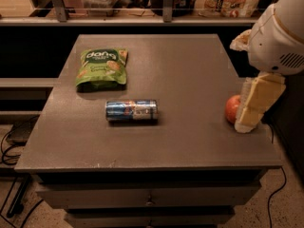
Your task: Place redbull can upright
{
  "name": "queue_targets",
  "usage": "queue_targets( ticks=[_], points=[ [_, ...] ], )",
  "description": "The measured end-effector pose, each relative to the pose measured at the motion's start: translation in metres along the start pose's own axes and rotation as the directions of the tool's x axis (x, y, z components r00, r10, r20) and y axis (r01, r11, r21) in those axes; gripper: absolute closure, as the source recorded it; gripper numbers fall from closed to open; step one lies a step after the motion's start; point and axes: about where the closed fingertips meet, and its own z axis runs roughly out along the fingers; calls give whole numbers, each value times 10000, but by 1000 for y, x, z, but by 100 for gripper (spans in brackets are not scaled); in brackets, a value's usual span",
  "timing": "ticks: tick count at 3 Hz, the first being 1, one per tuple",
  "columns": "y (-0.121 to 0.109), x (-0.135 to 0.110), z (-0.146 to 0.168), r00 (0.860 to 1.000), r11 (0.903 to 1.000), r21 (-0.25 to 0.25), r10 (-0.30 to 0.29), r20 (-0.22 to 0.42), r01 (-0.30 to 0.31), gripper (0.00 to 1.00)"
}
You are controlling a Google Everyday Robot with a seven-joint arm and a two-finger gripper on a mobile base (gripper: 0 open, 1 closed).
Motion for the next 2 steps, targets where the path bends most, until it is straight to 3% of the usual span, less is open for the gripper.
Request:
queue_targets(
  ticks=[1,2],
  points=[
    [-1,-43,10,9945,9968,26,-799,680,799,0],
    [-1,-49,10,9931,9961,54,-886,773,885,0]
  ],
)
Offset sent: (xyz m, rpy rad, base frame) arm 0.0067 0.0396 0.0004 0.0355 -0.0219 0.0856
